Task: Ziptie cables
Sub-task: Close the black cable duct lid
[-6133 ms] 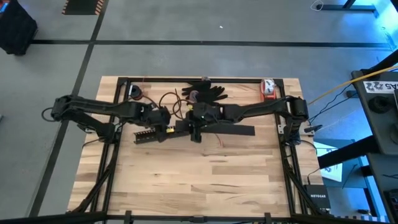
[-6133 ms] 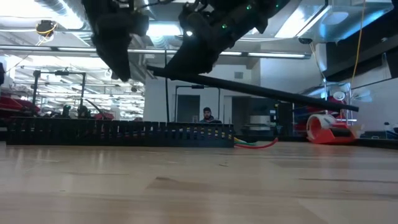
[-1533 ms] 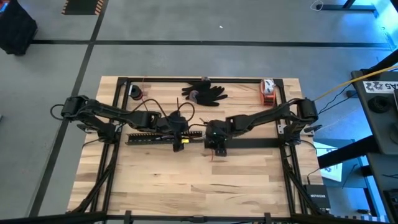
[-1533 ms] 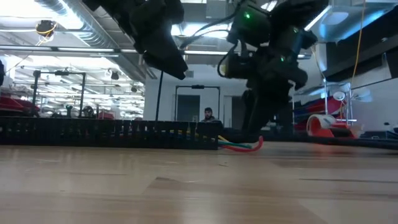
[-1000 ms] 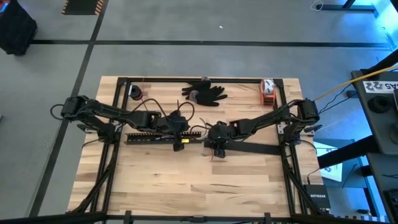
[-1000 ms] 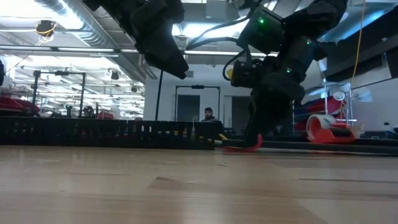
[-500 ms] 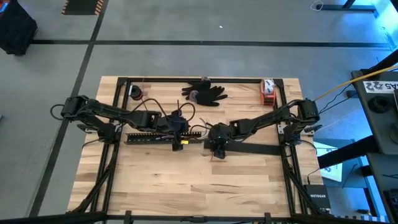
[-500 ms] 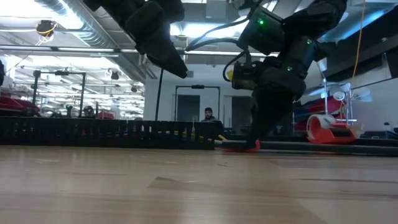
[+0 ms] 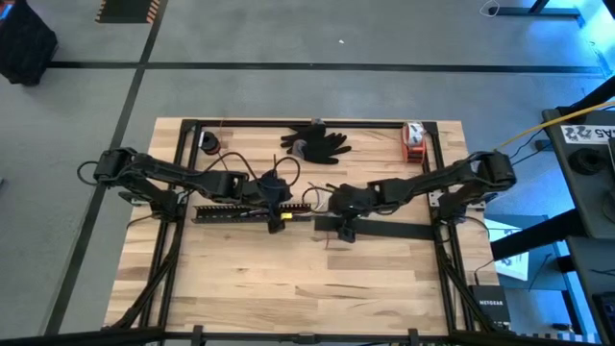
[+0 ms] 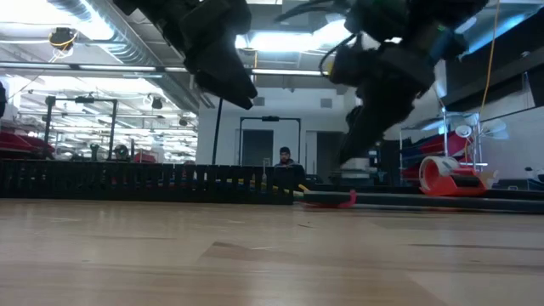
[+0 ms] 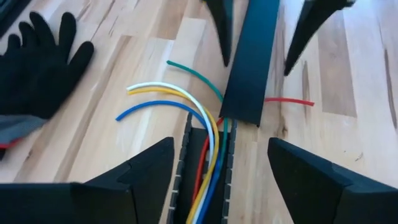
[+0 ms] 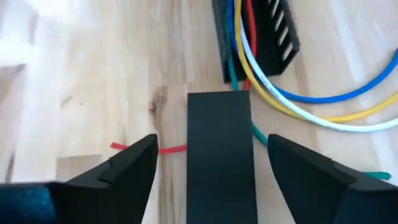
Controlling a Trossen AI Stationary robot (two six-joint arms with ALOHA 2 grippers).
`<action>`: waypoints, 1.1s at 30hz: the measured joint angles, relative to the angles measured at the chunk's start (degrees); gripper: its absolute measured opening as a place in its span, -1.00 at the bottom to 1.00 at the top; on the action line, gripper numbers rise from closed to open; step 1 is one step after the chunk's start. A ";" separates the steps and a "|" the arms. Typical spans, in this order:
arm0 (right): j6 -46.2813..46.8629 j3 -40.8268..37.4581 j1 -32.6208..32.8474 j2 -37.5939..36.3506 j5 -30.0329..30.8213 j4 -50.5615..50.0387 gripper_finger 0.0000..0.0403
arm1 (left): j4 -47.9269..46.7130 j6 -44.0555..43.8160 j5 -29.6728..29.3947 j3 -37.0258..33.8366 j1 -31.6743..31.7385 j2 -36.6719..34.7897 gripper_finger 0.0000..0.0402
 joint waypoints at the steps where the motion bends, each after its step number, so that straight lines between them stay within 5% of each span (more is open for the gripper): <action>1: 0.00 -1.50 0.29 -1.01 -0.13 1.55 0.46 | -0.01 -0.70 0.01 0.01 0.00 0.00 0.26; 6: 1.58 -13.10 2.67 -3.08 0.71 19.28 0.46 | 0.12 -3.95 0.02 -0.02 0.02 0.00 0.26; 13: 0.63 -19.48 4.20 1.37 11.54 40.11 0.46 | 0.14 -2.41 0.00 -0.02 0.02 0.00 0.26; 20: 3.39 -17.27 4.27 8.34 8.85 41.46 0.46 | 0.41 0.15 0.02 -0.06 0.04 -0.02 0.26; 33: -1.45 -14.95 4.31 13.31 13.27 39.82 0.46 | 0.40 -2.65 0.01 -0.06 0.04 -0.02 0.26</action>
